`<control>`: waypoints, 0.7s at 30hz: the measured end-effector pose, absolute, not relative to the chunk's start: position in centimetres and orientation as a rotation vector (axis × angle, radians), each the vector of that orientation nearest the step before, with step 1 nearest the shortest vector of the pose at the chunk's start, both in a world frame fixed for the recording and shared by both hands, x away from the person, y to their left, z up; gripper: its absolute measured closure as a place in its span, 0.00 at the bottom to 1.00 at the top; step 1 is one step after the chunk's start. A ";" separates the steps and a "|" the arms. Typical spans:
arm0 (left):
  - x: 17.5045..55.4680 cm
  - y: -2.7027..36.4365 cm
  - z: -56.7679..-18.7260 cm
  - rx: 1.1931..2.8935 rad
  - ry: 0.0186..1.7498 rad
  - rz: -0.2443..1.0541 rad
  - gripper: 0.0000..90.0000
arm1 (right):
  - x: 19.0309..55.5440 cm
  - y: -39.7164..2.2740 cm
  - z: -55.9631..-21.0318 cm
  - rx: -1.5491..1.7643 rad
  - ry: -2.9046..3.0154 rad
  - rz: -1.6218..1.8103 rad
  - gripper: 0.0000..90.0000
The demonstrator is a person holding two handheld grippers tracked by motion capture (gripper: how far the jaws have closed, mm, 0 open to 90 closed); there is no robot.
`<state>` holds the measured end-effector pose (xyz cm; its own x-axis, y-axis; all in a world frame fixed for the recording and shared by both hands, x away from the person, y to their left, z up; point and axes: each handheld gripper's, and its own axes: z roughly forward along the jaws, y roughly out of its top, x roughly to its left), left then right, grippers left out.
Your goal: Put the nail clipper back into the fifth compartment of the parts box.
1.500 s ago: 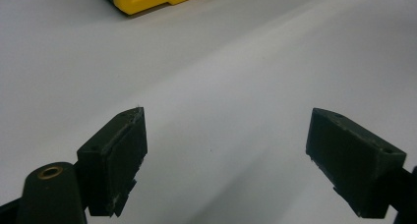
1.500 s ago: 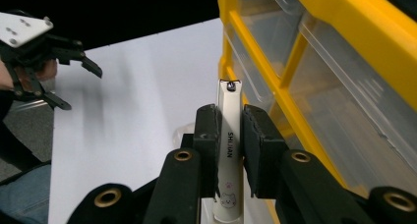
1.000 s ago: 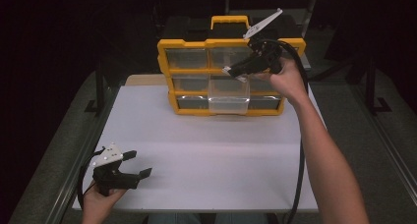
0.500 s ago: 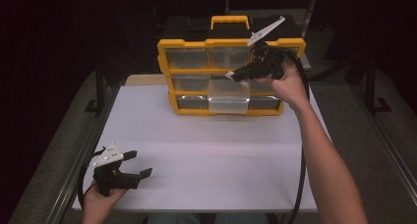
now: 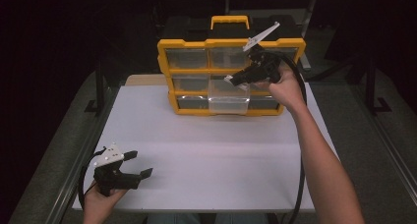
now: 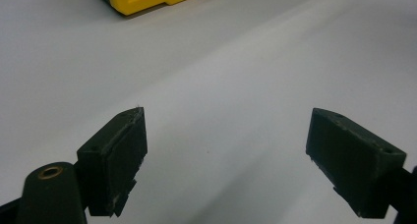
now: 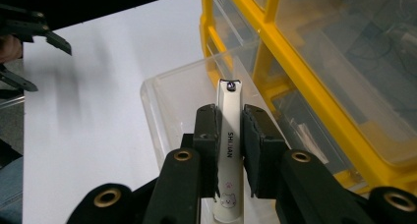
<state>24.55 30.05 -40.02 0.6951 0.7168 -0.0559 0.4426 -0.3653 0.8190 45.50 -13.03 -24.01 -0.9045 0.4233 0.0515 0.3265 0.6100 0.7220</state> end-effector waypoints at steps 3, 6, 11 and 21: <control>24.5 30.0 -40.0 2.020 0.891 0.391 0.17 | 45.6 -12.9 -24.5 0.641 2.716 1.167 0.84; 24.6 30.1 -40.0 2.021 0.889 0.392 0.17 | 45.7 -12.7 -24.8 0.642 2.721 1.157 0.84; 24.6 30.0 -40.1 2.018 0.888 0.391 0.17 | 45.9 -12.5 -25.2 0.646 2.732 1.147 0.84; 24.6 30.1 -40.1 2.025 0.888 0.388 0.17 | 46.0 -12.0 -25.9 0.648 2.744 1.133 0.83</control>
<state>24.59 30.05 -40.08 0.6975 0.7144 -0.0559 0.4446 -0.3702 0.8156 46.03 -11.97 -25.92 -0.9040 0.4226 0.0657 0.3458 0.6319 0.6937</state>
